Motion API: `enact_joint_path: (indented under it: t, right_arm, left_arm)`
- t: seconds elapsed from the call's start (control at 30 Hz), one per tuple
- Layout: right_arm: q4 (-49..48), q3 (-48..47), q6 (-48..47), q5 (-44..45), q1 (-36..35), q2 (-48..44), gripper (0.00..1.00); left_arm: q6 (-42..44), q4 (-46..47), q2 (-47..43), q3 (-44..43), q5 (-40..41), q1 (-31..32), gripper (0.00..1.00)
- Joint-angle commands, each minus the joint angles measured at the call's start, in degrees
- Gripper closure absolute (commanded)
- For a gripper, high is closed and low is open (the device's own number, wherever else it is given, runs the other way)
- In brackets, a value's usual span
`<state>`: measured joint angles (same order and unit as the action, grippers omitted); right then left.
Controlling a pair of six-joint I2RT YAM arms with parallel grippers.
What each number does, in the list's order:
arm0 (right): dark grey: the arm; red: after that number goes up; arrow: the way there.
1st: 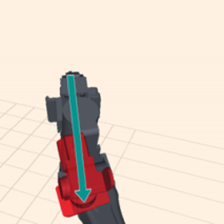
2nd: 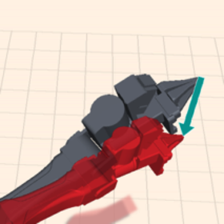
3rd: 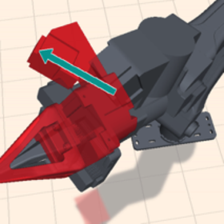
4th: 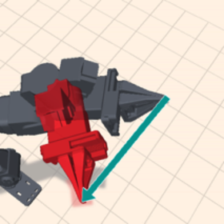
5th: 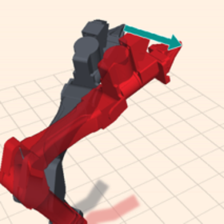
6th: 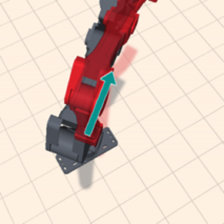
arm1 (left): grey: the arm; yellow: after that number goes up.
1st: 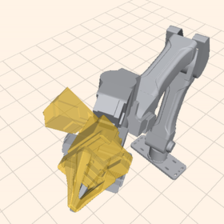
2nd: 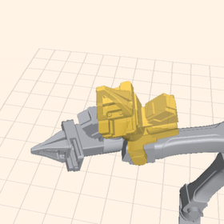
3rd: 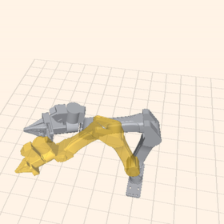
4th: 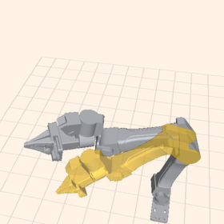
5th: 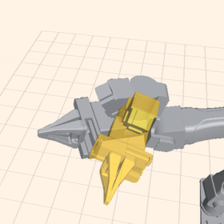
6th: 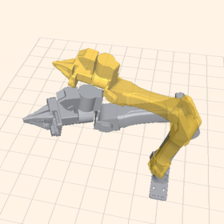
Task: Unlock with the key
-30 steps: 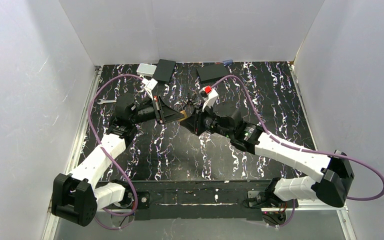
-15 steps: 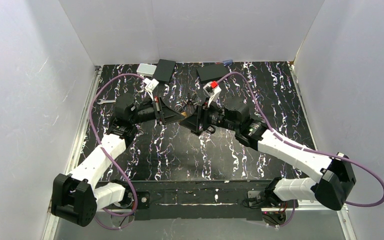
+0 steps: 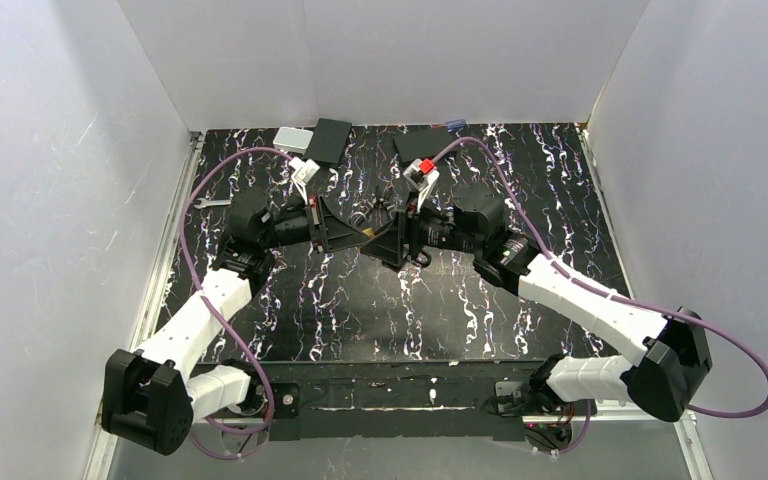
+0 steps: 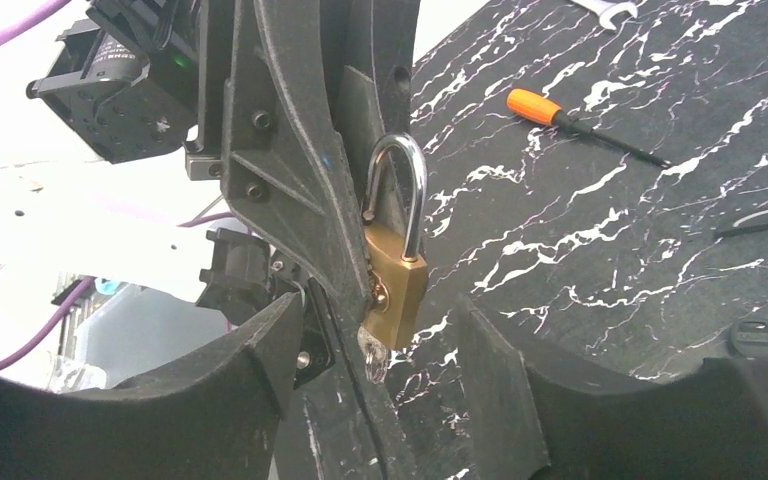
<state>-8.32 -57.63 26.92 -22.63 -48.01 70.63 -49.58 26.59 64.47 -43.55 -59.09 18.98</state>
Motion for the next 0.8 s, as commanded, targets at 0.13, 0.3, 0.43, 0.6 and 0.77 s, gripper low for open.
enact_joint_path:
  t: [0.13, 0.3, 0.43, 0.6, 0.77]
  right_arm:
    - [-3.2, -3.5, -0.2, -8.3, 0.5, 1.7, 0.49]
    - [-5.8, -2.5, 0.7, -11.0, 1.4, 1.4, 0.56]
    - [-8.1, -2.1, 2.3, -12.0, 2.2, 2.1, 0.61]
    - [-9.5, -2.4, 3.3, -11.8, 2.7, 3.2, 0.66]
    - [-11.4, -2.3, 4.6, -12.3, 3.2, 4.0, 0.73]
  left_arm:
    - [-0.7, 2.8, -2.8, 0.0, -1.8, 0.3, 1.00]
    - [-0.9, 3.2, -2.9, 0.0, -2.0, 0.3, 1.00]
    - [-1.3, 3.9, -2.9, 0.1, -2.3, 0.3, 1.00]
    - [-2.0, 5.1, -3.0, 0.5, -2.6, 0.3, 1.00]
    - [-2.3, 5.8, -2.9, 0.6, -2.9, 0.3, 1.00]
